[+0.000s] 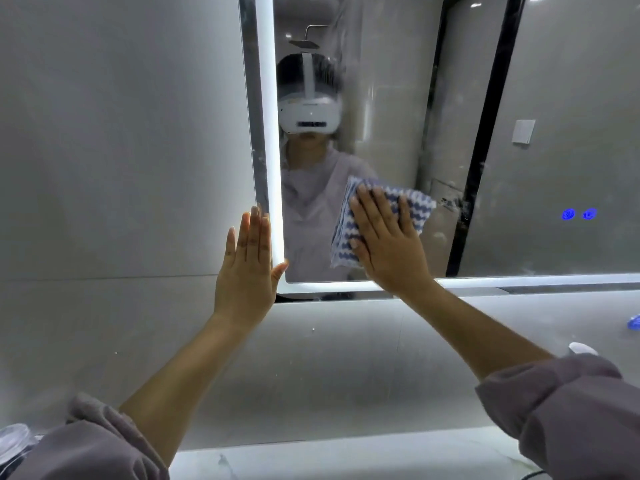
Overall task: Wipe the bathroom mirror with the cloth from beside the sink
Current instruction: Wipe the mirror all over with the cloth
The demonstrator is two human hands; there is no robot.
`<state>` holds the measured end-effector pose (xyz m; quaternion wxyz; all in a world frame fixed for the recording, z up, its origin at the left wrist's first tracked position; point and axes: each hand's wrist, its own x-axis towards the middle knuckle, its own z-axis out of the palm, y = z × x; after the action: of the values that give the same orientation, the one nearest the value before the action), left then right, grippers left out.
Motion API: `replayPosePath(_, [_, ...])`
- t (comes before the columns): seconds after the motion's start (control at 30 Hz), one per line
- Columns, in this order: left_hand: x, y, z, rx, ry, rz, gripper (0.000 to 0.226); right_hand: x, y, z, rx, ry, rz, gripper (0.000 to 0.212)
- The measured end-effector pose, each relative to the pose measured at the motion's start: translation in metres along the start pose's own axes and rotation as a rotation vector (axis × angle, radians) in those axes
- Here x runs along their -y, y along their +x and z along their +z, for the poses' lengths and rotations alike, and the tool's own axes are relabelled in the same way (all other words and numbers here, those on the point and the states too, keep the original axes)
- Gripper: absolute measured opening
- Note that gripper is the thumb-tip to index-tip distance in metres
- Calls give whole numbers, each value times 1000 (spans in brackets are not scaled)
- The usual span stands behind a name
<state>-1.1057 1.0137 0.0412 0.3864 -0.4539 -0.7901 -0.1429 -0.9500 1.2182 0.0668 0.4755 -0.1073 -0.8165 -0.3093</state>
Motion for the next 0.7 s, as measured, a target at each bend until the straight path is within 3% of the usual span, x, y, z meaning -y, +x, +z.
replayPosePath(0.33, [1, 0, 2, -18, 2, 10, 76, 31, -116, 35, 124, -75, -192, 60])
replayPosePath(0.7, [3, 1, 5, -38, 11, 8, 77, 10, -93, 23, 69, -63, -195, 54])
